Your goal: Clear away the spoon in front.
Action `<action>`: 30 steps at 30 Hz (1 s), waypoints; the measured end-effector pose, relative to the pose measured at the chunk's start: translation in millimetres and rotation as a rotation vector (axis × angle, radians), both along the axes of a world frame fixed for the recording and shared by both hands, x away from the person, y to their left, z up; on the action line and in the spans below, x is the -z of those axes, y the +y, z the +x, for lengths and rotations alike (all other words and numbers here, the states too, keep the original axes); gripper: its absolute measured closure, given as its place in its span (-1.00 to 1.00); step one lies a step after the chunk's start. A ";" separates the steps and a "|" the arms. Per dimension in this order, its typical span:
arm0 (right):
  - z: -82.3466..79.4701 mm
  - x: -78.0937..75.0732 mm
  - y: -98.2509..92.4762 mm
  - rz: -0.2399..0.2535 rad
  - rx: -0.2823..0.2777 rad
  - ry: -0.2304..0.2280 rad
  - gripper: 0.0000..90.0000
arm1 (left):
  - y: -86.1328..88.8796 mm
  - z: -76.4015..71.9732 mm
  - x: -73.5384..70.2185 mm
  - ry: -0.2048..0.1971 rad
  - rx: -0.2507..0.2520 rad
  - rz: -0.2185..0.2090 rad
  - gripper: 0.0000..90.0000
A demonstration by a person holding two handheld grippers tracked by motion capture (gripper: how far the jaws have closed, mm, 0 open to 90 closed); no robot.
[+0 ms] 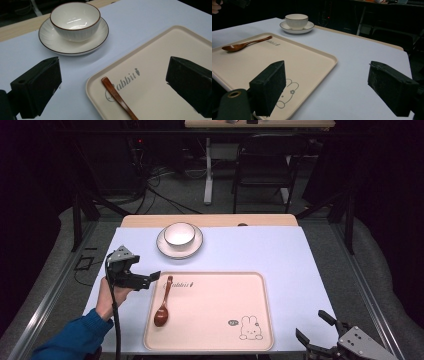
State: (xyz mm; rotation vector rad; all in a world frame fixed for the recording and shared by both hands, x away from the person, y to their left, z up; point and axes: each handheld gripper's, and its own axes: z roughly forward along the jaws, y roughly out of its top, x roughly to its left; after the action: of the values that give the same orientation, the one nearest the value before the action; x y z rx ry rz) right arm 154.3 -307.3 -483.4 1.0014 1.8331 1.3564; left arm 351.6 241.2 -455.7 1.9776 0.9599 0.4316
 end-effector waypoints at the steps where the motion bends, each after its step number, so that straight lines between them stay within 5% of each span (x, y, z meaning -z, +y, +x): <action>1: 0.0 0.0 0.1 -0.001 0.000 0.001 -0.68 | 1.6 -3.5 -1.4 -0.014 -0.007 -0.003 -1.00; 11: -0.3 -0.1 0.3 0.000 0.000 0.000 -0.68 | 19.4 -33.8 -9.0 -0.116 -0.024 -0.026 -1.00; 19: -0.3 -0.1 0.4 -0.001 0.000 -0.001 -0.68 | 36.3 -57.0 -3.1 -0.173 -0.002 -0.078 -1.00; 22: -0.3 -0.1 0.5 0.000 0.000 0.000 -0.68 | 40.2 -64.8 0.9 -0.198 -0.002 -0.062 -1.00; 30: -0.4 -0.3 0.8 0.000 0.000 0.000 -0.68 | 46.8 -77.1 19.7 -0.197 -0.009 -0.070 -1.00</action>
State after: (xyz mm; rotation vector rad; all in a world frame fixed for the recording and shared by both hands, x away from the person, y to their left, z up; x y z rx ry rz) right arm 153.9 -306.5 -483.1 1.0012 1.8326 1.3559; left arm 274.6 288.0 -475.5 1.8305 0.8485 0.5792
